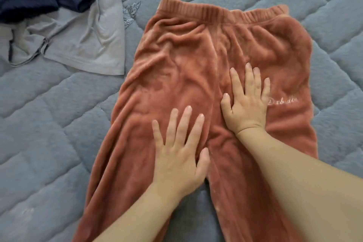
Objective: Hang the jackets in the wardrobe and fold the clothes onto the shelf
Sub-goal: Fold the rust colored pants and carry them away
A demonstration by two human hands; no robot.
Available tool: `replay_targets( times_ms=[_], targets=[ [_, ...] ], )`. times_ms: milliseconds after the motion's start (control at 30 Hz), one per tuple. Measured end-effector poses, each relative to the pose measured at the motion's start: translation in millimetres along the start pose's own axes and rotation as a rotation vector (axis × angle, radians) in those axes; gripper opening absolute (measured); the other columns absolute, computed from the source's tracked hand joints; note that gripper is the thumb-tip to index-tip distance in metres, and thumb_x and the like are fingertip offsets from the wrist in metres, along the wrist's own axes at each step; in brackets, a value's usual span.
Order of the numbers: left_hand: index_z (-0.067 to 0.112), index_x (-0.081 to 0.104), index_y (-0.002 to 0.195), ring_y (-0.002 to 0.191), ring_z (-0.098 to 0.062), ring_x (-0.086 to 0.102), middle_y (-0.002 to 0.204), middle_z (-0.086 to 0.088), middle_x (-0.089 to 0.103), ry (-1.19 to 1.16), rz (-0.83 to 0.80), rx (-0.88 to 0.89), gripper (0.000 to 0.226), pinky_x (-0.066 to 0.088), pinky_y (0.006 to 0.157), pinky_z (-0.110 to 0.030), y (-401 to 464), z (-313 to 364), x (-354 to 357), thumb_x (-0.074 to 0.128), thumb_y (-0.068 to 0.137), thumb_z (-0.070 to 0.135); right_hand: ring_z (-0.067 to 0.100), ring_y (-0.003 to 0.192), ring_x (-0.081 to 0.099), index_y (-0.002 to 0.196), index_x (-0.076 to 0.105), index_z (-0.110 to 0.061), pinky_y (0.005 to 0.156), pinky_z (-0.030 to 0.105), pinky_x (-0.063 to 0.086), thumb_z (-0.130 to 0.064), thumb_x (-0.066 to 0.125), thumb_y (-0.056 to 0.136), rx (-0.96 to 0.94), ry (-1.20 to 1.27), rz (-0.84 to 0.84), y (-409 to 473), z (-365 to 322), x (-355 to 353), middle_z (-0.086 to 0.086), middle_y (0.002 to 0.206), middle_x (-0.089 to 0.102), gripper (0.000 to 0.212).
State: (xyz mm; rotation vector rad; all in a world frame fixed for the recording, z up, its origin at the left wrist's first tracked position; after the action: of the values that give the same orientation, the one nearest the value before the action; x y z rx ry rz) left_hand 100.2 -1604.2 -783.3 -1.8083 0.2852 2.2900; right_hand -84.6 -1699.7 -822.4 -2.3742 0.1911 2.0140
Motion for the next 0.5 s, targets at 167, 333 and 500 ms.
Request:
replay_targets(
  times_ms=[167,333,500],
  targets=[
    [0.033,0.015,0.155,0.152,-0.033,0.006,0.165,-0.002,0.011,0.167,-0.157,-0.060,0.088,0.001,0.113,-0.072,-23,-23,35,0.046,0.076,0.053,0.031,0.149,0.015,0.152,0.033,-0.024,0.120,0.054,0.006,-0.042,0.038,0.089,-0.017,0.015,0.017,0,-1,1,0.013,0.161,0.021,0.066],
    [0.033,0.015,0.156,0.153,-0.031,0.005,0.166,-0.003,0.011,0.185,-0.092,-0.059,0.088,0.000,0.114,-0.070,-27,-25,44,0.045,0.076,0.054,0.027,0.150,0.011,0.153,0.031,-0.026,0.121,0.050,0.001,-0.045,0.036,0.092,-0.006,0.031,-0.009,-2,-4,-6,0.010,0.163,0.017,0.064],
    [0.033,0.017,0.157,0.152,-0.029,0.007,0.165,-0.001,0.011,0.216,-0.044,-0.081,0.082,0.000,0.116,-0.067,-22,-30,42,0.038,0.079,0.052,0.020,0.150,0.012,0.152,0.032,-0.020,0.122,0.046,-0.004,-0.044,0.036,0.093,-0.108,0.150,-0.092,-53,10,-22,0.004,0.162,0.022,0.064]
  ],
)
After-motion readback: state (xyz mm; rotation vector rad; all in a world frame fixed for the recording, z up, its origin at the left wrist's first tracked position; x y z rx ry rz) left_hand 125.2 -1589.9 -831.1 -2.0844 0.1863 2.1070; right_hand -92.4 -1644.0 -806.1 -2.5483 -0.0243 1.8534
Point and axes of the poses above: each hand's wrist, its own y-axis towards the middle knuckle, its own x-axis out of the palm, z = x × y, the point moved 5 cm from there along y, towards the middle knuckle
